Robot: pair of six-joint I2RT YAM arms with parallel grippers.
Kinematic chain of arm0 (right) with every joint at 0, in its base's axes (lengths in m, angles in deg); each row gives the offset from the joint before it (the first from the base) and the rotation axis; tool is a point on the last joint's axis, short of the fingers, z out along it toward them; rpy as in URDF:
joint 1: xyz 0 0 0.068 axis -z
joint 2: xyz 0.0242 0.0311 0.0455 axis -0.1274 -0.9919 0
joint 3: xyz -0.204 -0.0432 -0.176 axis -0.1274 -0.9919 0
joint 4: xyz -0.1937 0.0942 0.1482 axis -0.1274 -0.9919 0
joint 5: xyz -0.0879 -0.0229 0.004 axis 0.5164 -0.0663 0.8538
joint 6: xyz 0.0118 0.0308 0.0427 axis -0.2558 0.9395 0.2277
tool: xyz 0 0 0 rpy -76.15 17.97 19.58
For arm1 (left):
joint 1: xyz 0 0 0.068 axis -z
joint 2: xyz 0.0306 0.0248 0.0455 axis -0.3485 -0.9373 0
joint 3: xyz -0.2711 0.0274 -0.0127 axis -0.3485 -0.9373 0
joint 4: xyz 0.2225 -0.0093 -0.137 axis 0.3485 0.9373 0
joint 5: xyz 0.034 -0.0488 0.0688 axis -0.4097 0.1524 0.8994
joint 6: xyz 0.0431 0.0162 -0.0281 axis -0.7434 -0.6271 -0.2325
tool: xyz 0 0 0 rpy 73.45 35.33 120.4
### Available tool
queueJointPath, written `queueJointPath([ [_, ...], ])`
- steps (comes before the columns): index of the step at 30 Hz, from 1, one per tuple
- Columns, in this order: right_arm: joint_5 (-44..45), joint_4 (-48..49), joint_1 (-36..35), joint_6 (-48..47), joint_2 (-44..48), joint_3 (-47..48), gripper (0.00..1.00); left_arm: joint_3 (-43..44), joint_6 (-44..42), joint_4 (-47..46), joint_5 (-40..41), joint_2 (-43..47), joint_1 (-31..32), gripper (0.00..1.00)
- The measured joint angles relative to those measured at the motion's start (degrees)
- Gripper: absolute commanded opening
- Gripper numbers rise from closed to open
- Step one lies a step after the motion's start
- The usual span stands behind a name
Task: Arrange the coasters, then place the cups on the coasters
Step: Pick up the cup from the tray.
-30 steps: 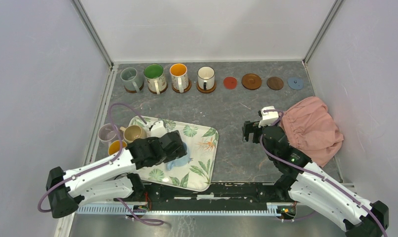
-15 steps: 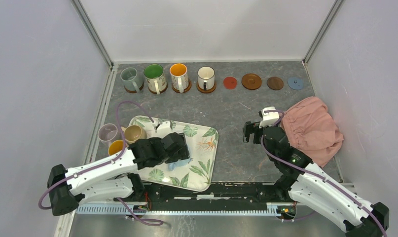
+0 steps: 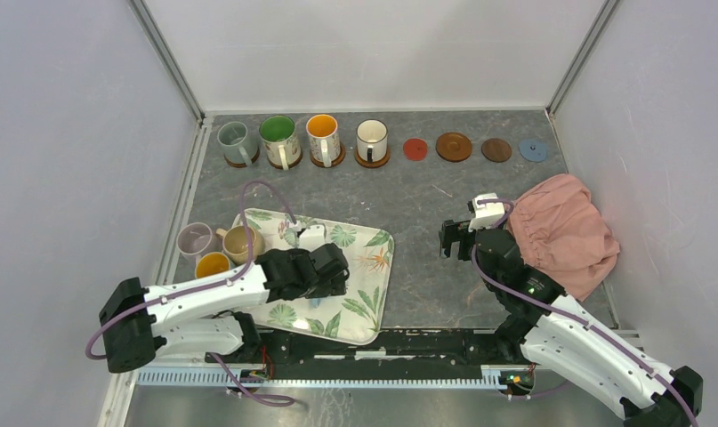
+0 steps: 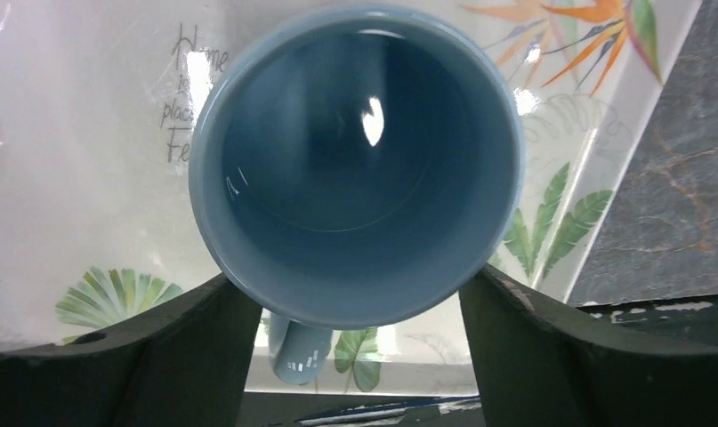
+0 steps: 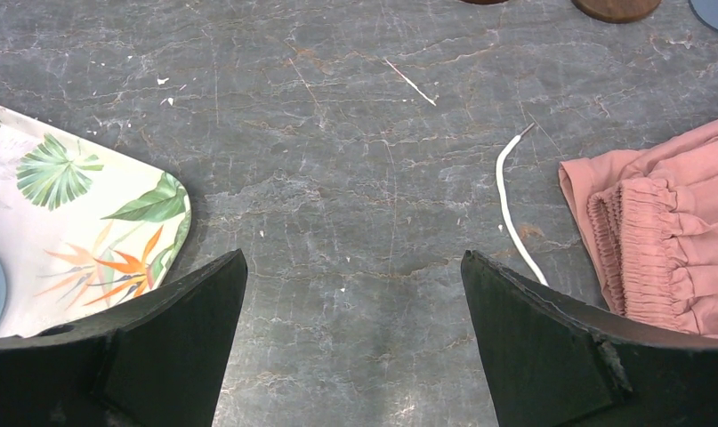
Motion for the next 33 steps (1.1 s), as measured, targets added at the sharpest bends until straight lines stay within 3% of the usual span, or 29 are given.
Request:
queueJointPath([
  [10, 0.2, -0.4, 0.0, 0.0, 0.0, 0.0, 0.98, 0.0, -1.3, -1.5, 0.5, -4.7, 2.5, 0.50],
  [26, 0.4, -0.3, 0.0, 0.0, -1.4, 0.0, 0.98, -2.7, -1.1, -2.3, 4.0, -5.3, 4.3, 0.33],
  [33, 0.4, 0.1, 0.0, -0.1, -1.9, 0.0, 0.98, -2.6, -1.2, -2.0, 6.6, -5.4, 4.4, 0.06],
])
